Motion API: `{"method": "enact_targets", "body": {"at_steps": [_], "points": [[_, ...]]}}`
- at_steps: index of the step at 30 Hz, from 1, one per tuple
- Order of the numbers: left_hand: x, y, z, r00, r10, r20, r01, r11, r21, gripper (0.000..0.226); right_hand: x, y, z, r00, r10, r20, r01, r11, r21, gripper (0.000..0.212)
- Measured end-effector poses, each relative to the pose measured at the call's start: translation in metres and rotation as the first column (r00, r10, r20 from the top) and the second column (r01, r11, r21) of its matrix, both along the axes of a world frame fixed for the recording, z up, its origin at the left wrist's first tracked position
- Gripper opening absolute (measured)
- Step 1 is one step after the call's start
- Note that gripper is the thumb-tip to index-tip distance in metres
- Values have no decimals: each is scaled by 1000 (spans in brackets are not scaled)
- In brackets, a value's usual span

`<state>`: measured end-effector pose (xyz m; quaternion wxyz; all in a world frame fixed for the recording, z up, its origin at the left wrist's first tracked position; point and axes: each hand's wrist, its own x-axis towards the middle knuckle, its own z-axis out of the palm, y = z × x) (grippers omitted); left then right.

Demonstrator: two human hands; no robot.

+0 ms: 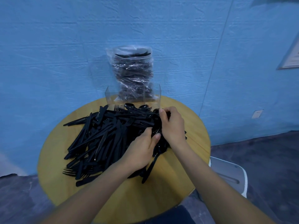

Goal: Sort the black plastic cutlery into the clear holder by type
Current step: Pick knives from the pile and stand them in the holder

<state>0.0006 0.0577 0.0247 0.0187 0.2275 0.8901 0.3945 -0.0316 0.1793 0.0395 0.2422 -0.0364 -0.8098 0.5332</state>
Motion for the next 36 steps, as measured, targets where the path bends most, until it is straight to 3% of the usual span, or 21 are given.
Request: {"method": "enact_targets", "body": {"at_steps": [6, 9, 11, 15, 19, 27, 36], "points": [[-20, 3, -5, 992, 116, 56, -122, 986, 116, 29, -14, 27, -11, 990, 101, 96, -96, 994, -53, 31], [-34, 1, -6, 965, 203, 167, -236, 948, 212, 29, -24, 58, -23, 979, -36, 202, 0, 985, 175, 24], [-42, 0, -8, 947, 241, 213, -289, 927, 238, 29, -28, 72, -33, 956, -61, 288, -26, 957, 289, 18], [-49, 0, -10, 935, 252, 248, -317, 909, 270, 28, -31, 71, -47, 906, -31, 422, -152, 907, 393, 19], [-52, -1, -15, 935, 243, 257, -310, 913, 266, 28, -33, 61, -48, 902, -44, 430, -197, 843, 500, 19], [-52, -2, -15, 940, 228, 252, -295, 915, 275, 27, -26, 56, -33, 871, 17, 491, -254, 871, 421, 15], [-48, -1, -10, 942, 216, 256, -294, 902, 318, 26, -20, 64, -33, 921, -14, 389, -155, 903, 401, 25]]}}
